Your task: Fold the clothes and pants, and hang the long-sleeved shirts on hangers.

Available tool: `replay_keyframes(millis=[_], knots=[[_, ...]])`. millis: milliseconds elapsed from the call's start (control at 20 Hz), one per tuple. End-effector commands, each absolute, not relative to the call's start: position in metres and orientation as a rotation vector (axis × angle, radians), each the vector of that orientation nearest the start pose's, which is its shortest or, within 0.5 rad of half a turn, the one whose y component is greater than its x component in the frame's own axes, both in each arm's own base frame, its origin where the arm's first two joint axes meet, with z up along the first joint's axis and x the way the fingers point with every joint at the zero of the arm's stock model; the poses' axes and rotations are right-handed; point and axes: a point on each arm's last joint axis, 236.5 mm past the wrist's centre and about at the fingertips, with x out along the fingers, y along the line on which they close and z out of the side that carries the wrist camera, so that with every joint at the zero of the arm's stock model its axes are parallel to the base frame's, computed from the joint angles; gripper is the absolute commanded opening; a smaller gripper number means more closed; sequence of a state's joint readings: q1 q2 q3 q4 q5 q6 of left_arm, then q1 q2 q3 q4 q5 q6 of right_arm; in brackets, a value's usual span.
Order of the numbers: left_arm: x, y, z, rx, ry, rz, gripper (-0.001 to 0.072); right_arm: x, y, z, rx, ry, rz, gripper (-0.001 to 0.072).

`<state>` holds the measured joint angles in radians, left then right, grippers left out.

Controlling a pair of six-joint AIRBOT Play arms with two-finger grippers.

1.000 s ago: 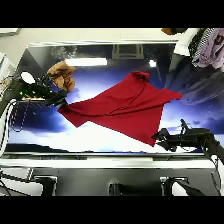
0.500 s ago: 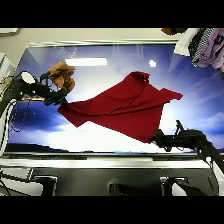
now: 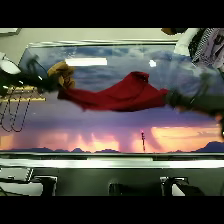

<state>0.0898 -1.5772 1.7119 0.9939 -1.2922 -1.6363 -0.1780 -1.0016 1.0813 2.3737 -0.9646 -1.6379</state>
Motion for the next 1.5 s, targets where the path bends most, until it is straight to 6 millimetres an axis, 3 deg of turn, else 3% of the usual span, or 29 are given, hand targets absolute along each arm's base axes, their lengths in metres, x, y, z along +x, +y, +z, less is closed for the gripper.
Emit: replay_keyframes(millis=[0, 50, 150, 200, 300, 400, 500, 600, 700, 750, 850, 950, 1050, 1200, 1350, 1450], knots=[[0.486, -0.067, 0.258, -0.526, 0.77, -0.349, 0.0012, 0.386, 0.067, 0.359, 0.491, 0.374, 0.361, 0.003], [0.47, -0.061, 0.309, -0.491, 0.654, -0.354, 0.0013, 0.368, 0.066, 0.407, 0.436, 0.269, 0.363, 0.003], [0.426, -0.056, 0.396, -0.431, 0.445, -0.356, 0.0013, 0.323, 0.064, 0.482, 0.332, 0.081, 0.348, 0.003], [0.399, -0.054, 0.432, -0.415, 0.343, -0.346, 0.0013, 0.3, 0.063, 0.51, 0.295, 0.005, 0.333, 0.003], [0.349, -0.046, 0.486, -0.39, 0.17, -0.284, 0.0013, 0.256, 0.059, 0.549, 0.241, -0.123, 0.294, 0.003], [0.306, -0.036, 0.524, -0.356, 0.03, -0.218, 0.0013, 0.227, 0.051, 0.572, 0.242, -0.217, 0.251, 0.003], [0.273, -0.028, 0.551, -0.338, -0.082, -0.171, 0.0013, 0.214, 0.046, 0.582, 0.268, -0.263, 0.23, 0.003], [0.256, -0.023, 0.566, -0.358, -0.149, -0.149, 0.0013, 0.221, 0.045, 0.577, 0.29, -0.238, 0.231, 0.003], [0.262, -0.021, 0.562, -0.367, -0.143, -0.147, 0.0013, 0.247, 0.044, 0.556, 0.35, -0.139, 0.231, 0.003], [0.275, -0.02, 0.55, -0.379, -0.106, -0.144, 0.0013, 0.266, 0.043, 0.539, 0.398, -0.064, 0.23, 0.003], [0.318, -0.012, 0.508, -0.412, 0.014, -0.124, 0.0013, 0.315, 0.04, 0.486, 0.495, 0.15, 0.21, 0.003], [0.377, 0.0, 0.441, -0.439, 0.189, -0.091, 0.0013, 0.368, 0.038, 0.415, 0.558, 0.402, 0.181, 0.003], [0.442, 0.005, 0.352, -0.456, 0.395, -0.073, 0.0013, 0.417, 0.032, 0.334, 0.584, 0.641, 0.148, 0.003], [0.519, -0.012, 0.215, -0.455, 0.684, -0.089, 0.0013, 0.484, 0.021, 0.214, 0.678, 0.911, 0.077, 0.003], [0.56, -0.038, 0.079, -0.444, 0.922, -0.107, 0.0014, 0.535, 0.011, 0.105, 0.787, 1.067, -0.008, 0.003], [0.572, -0.051, 0.017, -0.448, 1.005, -0.104, 0.0013, 0.56, 0.006, 0.05, 0.845, 1.099, -0.049, 0.003]])
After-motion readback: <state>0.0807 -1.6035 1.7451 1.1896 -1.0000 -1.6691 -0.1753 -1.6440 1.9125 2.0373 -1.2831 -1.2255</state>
